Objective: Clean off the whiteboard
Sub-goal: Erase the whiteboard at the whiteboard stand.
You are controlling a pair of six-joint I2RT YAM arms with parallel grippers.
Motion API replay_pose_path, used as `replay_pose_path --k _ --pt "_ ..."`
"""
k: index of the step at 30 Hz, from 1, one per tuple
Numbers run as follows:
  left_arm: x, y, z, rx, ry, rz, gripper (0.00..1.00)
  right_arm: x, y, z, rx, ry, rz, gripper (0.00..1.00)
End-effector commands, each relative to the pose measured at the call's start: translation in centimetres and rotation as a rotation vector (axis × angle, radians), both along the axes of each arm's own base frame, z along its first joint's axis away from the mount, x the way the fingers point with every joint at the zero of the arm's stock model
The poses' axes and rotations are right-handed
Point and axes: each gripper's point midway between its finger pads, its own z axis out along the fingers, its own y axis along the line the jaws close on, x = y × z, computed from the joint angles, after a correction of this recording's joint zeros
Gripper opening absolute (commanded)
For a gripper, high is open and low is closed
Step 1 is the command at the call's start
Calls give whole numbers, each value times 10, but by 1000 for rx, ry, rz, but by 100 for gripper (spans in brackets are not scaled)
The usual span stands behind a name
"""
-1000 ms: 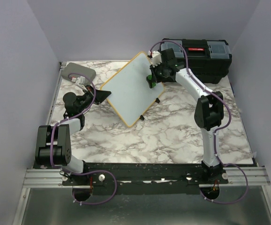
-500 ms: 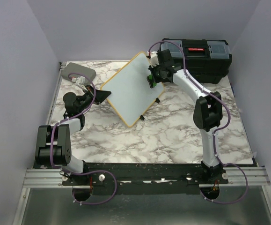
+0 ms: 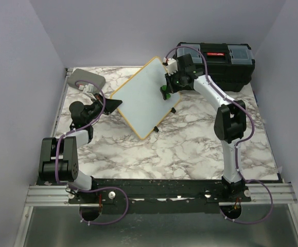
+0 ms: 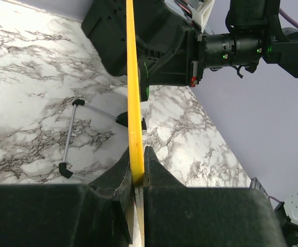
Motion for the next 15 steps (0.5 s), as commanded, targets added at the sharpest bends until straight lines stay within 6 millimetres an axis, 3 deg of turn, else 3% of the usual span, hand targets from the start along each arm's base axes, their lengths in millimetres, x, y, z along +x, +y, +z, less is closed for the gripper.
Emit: replay_pose_path --k 1,8,12,15 --pt "-16 -16 4 11 -19 -124 0 -6 2 -41 -78 60 -66 1" --pt "-16 -16 4 11 -20 -124 0 35 -47 -42 -228 -70 -320 1" --pt "-16 -16 3 12 -17 -124 0 38 -54 -43 -238 -74 -325 1" --pt "-16 -16 3 10 -16 -126 0 31 -45 -45 -208 -55 -271 1"
